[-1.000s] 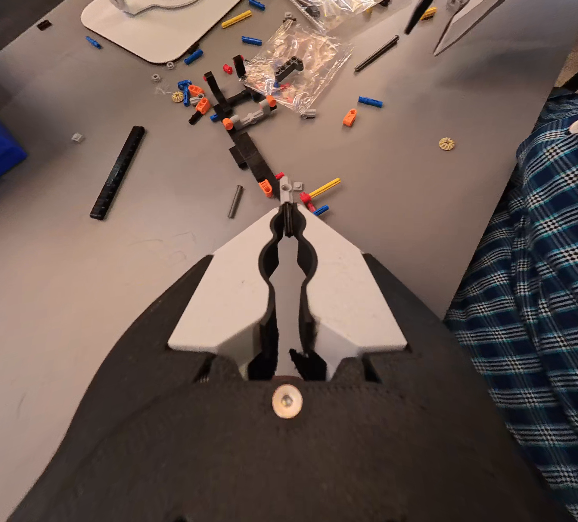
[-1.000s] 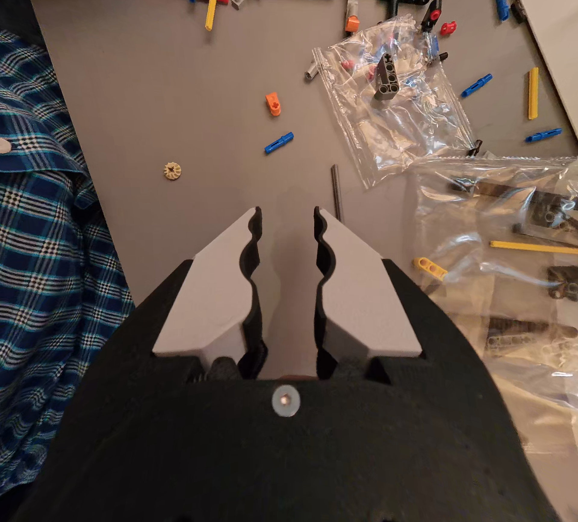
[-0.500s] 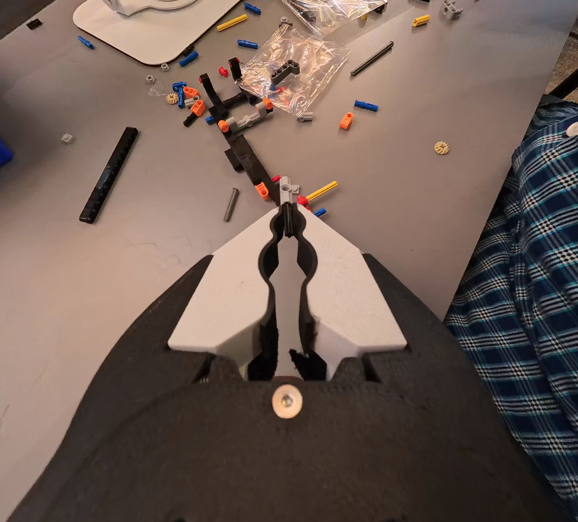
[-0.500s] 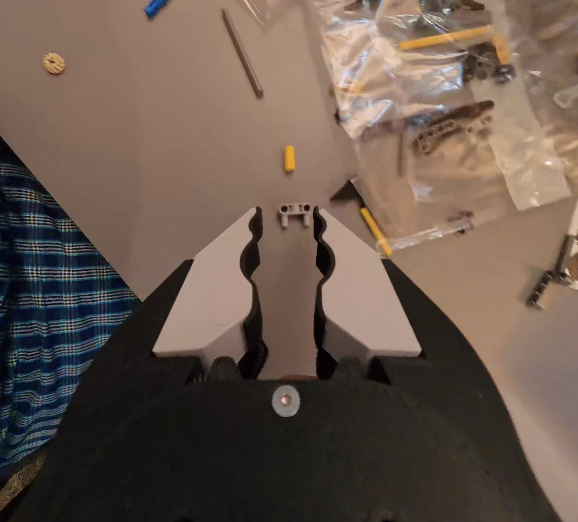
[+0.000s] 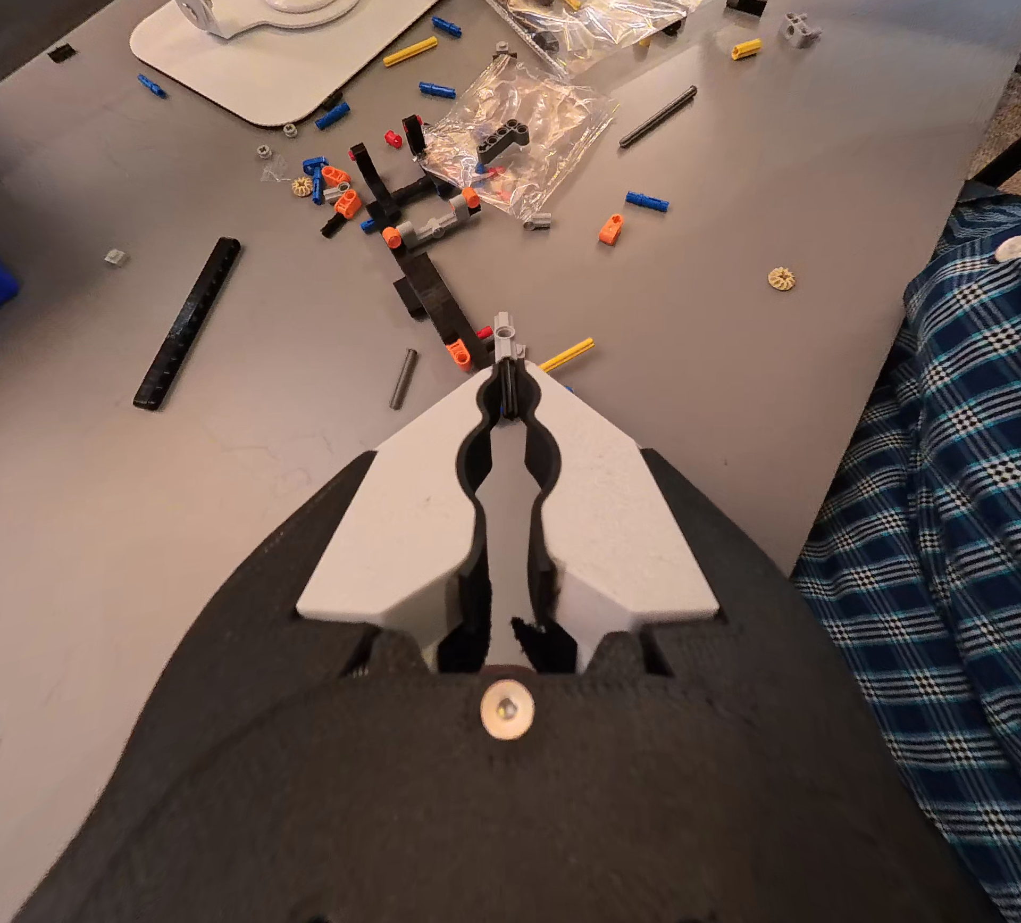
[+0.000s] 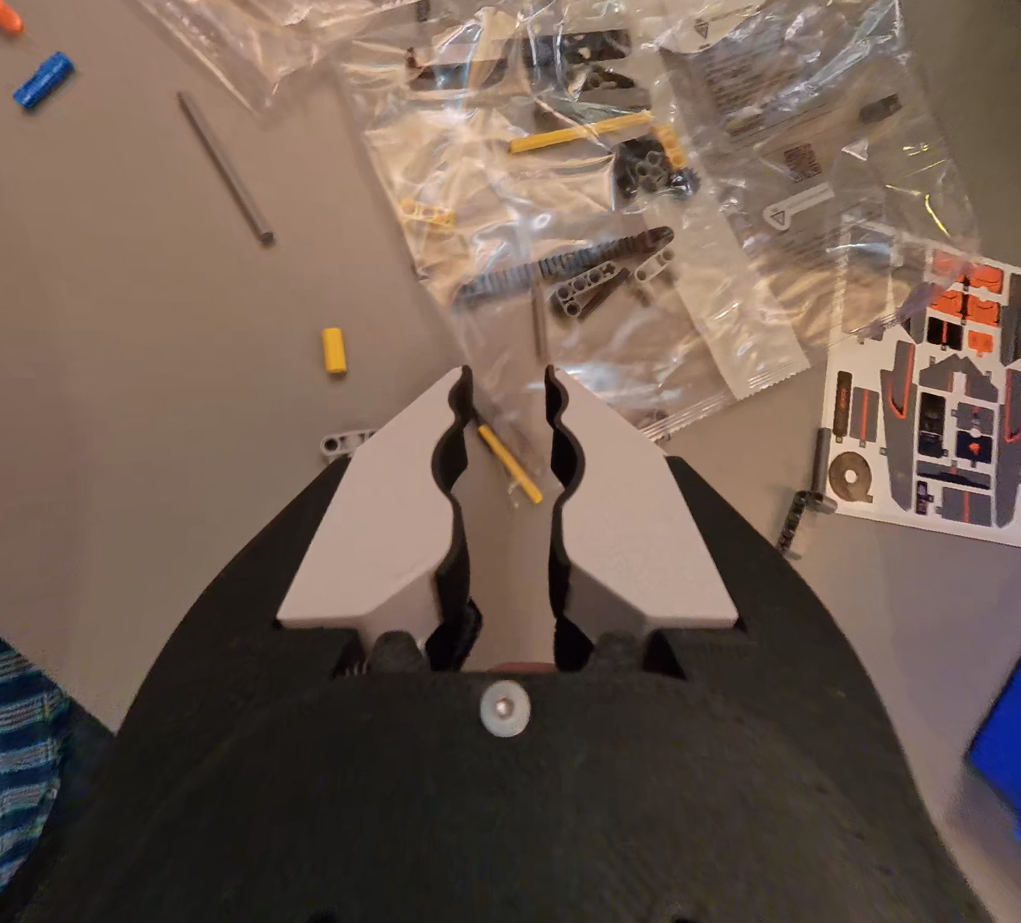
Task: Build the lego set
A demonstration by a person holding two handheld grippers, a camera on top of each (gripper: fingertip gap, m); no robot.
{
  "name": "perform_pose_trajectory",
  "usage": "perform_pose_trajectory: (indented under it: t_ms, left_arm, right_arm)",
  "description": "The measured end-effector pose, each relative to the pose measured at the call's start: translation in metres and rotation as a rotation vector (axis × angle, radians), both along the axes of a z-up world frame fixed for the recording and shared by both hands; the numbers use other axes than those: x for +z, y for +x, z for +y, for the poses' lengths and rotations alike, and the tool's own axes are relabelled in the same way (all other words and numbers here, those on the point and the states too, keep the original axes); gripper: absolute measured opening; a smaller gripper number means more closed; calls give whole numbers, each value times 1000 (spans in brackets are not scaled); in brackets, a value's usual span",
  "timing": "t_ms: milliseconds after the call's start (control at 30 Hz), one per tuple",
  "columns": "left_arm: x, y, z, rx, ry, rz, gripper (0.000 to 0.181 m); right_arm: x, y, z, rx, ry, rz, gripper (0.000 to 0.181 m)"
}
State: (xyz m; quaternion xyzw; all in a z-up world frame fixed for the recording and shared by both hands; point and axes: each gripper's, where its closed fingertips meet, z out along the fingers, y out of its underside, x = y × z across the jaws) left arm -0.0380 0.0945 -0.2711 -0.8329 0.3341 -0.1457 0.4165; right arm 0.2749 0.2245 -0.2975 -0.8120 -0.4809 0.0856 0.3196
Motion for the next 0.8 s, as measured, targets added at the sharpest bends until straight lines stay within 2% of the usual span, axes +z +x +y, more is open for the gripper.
perform_pose_trajectory:
  t_ms: [33, 333, 400, 533, 633, 733, 800]
  left_arm:
    - [0, 0, 1, 2, -1, 0, 2]
    - [-3, 5, 8, 19, -15, -17, 1]
    - [-4, 6, 10, 23, -19, -21, 1]
    - [-6, 6, 11, 31, -28, -15, 2]
    - [-4, 3, 14, 47, -22, -19, 1]
    - [-2, 0, 16, 59, -15, -18, 1]
    - [-2, -3, 16, 64, -13, -19, 2]
  right_arm:
    - [0, -1, 3, -7, -8, 21, 24]
    - [-27, 13, 13, -9, -88, -29, 7]
    - [-28, 19, 16, -18, -95, -32, 0]
    - [-22, 30, 24, -39, -67, -71, 3]
    - [-4, -8, 18, 51, -41, -16, 14]
    - [10, -69, 7, 183, -55, 63, 27]
    - [13, -109, 0, 275, -63, 90, 29]
